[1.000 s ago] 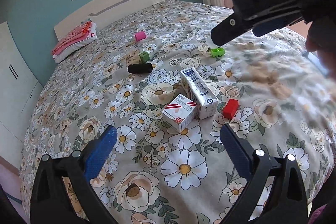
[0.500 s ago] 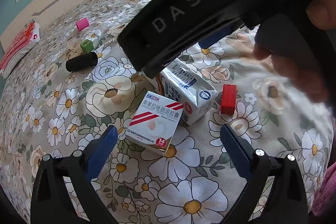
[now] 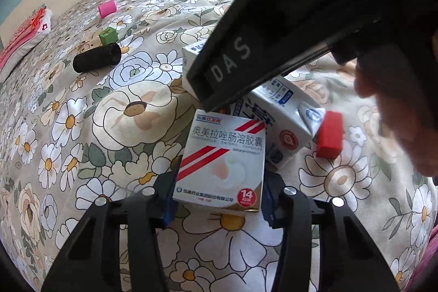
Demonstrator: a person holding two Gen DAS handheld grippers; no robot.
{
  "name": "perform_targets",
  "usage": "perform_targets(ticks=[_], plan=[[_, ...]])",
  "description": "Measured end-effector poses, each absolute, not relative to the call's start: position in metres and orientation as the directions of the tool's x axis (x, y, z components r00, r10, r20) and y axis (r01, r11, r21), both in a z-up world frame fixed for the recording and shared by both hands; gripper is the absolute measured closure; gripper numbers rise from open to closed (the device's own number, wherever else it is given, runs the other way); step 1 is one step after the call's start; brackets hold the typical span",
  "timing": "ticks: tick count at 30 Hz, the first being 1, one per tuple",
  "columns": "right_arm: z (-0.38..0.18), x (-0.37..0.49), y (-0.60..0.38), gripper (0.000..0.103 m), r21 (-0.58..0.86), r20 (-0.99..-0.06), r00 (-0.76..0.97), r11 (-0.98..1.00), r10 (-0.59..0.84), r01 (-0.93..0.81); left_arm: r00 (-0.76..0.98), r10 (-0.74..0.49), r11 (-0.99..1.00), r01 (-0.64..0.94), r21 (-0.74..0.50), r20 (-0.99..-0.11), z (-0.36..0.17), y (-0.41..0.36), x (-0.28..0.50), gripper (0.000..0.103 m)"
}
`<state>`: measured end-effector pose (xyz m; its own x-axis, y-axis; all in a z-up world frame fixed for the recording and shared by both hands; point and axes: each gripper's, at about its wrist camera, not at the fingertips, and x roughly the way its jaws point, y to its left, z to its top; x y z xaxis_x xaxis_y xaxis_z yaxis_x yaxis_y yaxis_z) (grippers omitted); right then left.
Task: Collect trash
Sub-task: 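Grasp the red-striped medicine box with left tool while right tool grasps milk carton, then carry the medicine box and milk carton with both tools to the wastebasket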
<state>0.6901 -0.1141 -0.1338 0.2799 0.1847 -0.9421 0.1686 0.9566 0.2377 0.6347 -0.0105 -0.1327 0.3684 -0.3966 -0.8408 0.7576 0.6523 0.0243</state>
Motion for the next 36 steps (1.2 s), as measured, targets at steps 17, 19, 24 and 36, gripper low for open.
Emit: perform_targets(ticks=[17, 19, 24, 36], plan=[[-0.067, 0.656, -0.130, 0.068, 0.223, -0.915, 0.368, 0.967, 0.164, 0.123, 0.514, -0.265, 0.840, 0.539, 0.066, -0.816, -0.083, -0.001, 0.632, 0.057], [-0.050, 0.647, -0.134, 0.068, 0.225, -0.908, 0.385, 0.967, 0.165, 0.118, 0.534, -0.245, 0.861, 0.503, 0.072, -0.809, -0.068, 0.000, 0.628, 0.057], [0.002, 0.619, -0.146, 0.068, 0.213, -0.885, 0.442, 0.972, 0.146, 0.104, 0.590, -0.194, 0.905, 0.415, 0.088, -0.784, -0.024, 0.004, 0.617, 0.058], [0.123, 0.520, -0.180, 0.068, 0.195, -0.816, 0.565, 0.978, 0.123, 0.069, 0.705, -0.087, 0.965, 0.234, 0.115, -0.704, 0.094, 0.006, 0.539, 0.058]])
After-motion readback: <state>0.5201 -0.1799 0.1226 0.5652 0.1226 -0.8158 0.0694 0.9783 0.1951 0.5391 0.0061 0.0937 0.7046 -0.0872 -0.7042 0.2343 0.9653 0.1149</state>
